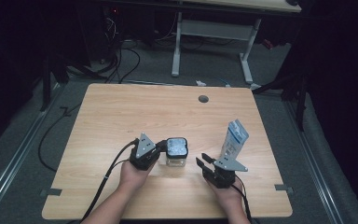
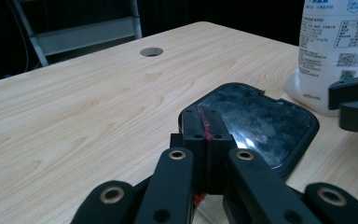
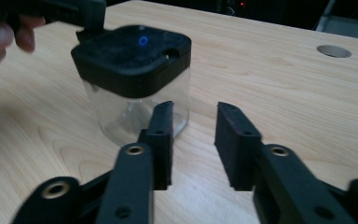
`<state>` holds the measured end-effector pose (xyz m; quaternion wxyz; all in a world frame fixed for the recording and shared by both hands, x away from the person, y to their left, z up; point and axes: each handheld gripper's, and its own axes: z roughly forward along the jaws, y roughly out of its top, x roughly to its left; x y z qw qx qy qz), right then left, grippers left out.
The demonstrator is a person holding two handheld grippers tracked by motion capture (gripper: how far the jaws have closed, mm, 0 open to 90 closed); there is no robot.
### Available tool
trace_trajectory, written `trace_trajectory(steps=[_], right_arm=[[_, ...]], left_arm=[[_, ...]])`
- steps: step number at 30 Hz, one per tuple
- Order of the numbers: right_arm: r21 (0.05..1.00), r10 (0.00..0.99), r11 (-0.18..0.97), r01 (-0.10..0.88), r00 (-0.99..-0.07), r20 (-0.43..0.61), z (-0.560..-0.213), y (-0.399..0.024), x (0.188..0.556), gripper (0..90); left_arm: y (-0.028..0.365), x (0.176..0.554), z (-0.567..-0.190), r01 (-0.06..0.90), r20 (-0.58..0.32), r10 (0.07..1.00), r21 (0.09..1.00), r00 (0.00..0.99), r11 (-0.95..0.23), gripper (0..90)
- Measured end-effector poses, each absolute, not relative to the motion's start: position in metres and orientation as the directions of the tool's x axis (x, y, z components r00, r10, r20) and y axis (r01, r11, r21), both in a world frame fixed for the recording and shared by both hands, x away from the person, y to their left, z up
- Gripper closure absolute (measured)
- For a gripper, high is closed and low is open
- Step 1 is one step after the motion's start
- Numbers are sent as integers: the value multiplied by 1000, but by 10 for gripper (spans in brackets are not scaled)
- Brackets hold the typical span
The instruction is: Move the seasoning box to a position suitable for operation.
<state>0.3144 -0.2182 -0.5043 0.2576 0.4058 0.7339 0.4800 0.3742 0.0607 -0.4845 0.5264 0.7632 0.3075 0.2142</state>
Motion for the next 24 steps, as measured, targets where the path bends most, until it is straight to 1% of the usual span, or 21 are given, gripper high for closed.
trace_trajectory(steps=[3,4,5,6,12,15,19,24], right_arm=[[918,850,203,340,-527,7,-502,-214,320,801],[918,850,203,340,-527,7,-502,-214,320,801],[923,854,198,329,-520,2,-500,-210,323,868],[924,856,200,327,-517,-3,-500,-208,324,883],[924,857,191,330,-516,7,-500,-198,329,877],[923,855,196,331,-518,5,-500,-198,328,869],[925,857,187,330,-516,11,-498,-199,326,869],[925,855,189,331,-519,11,-499,-198,325,869]], left_arm=[[61,374,-486,242,-1,695,938,719,-249,900],[61,374,-486,242,-1,695,938,719,-249,900],[61,374,-486,239,1,695,939,719,-248,900],[61,374,-487,239,0,696,939,718,-247,900],[64,373,-485,241,-1,702,940,712,-243,900],[64,374,-486,241,-1,700,939,714,-245,900],[64,375,-487,253,-27,695,941,719,-225,900],[64,375,-490,241,-28,696,947,717,-211,900]])
